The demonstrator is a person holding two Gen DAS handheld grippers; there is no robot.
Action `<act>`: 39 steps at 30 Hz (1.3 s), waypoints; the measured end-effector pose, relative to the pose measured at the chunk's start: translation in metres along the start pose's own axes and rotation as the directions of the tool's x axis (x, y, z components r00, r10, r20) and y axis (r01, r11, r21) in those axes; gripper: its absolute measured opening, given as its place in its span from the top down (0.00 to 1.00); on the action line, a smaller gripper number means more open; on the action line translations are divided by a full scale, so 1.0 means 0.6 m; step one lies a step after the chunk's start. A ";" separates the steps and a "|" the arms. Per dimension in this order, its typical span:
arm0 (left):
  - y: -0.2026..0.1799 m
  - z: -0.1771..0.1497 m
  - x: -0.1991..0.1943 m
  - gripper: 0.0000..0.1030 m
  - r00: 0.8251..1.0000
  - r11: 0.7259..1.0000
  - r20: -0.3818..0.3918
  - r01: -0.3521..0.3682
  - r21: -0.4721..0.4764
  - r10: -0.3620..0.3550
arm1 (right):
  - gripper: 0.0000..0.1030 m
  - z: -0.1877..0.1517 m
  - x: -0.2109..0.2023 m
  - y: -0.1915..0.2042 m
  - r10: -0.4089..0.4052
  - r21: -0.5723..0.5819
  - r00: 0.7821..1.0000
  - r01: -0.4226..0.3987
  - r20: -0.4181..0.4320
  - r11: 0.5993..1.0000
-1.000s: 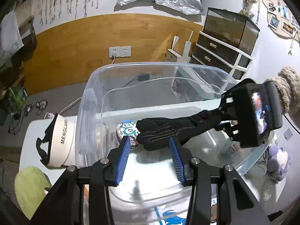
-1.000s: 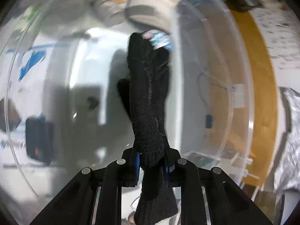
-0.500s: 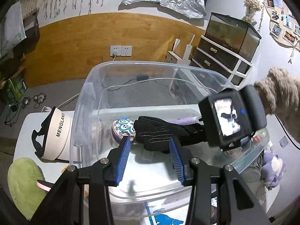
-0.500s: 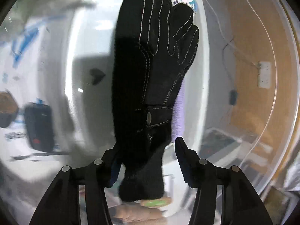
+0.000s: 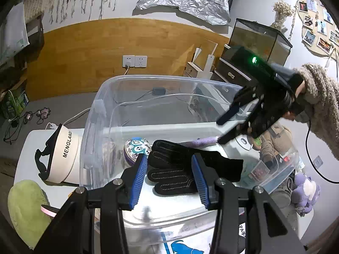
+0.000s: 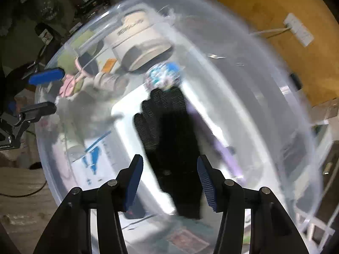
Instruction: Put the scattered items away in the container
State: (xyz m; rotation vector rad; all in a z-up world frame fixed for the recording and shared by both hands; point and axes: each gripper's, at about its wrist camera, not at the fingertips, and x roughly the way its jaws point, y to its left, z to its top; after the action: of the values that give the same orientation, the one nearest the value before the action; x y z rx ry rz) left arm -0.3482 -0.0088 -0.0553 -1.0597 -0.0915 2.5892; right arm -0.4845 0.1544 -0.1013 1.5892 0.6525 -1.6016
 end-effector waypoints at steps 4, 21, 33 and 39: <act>0.000 0.001 0.001 0.58 1.000 1.000 0.001 0.001 -0.003 -0.001 | 0.59 -0.008 0.086 0.045 0.044 -0.089 0.986 -0.059 -0.163 0.994; 0.013 -0.002 0.005 0.57 1.000 1.000 -0.001 -0.012 -0.022 0.012 | 0.64 -0.024 0.176 -0.084 -0.463 -0.015 0.841 0.478 -0.281 0.878; 0.006 0.006 0.007 0.57 1.000 1.000 0.013 0.004 -0.027 -0.003 | 0.64 -0.074 0.217 0.028 0.016 -0.064 0.895 -0.049 -0.446 0.997; 0.000 0.003 0.002 0.41 1.000 1.000 0.024 0.001 -0.019 -0.001 | 0.64 -0.092 0.282 0.003 0.117 0.125 0.857 -0.062 -0.502 0.990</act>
State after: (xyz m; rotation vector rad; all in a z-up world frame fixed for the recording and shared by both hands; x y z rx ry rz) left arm -0.3503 -0.0082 -0.0548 -1.0349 -0.1226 2.6057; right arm -0.4377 0.1695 -0.2724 2.1189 0.7602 -1.1572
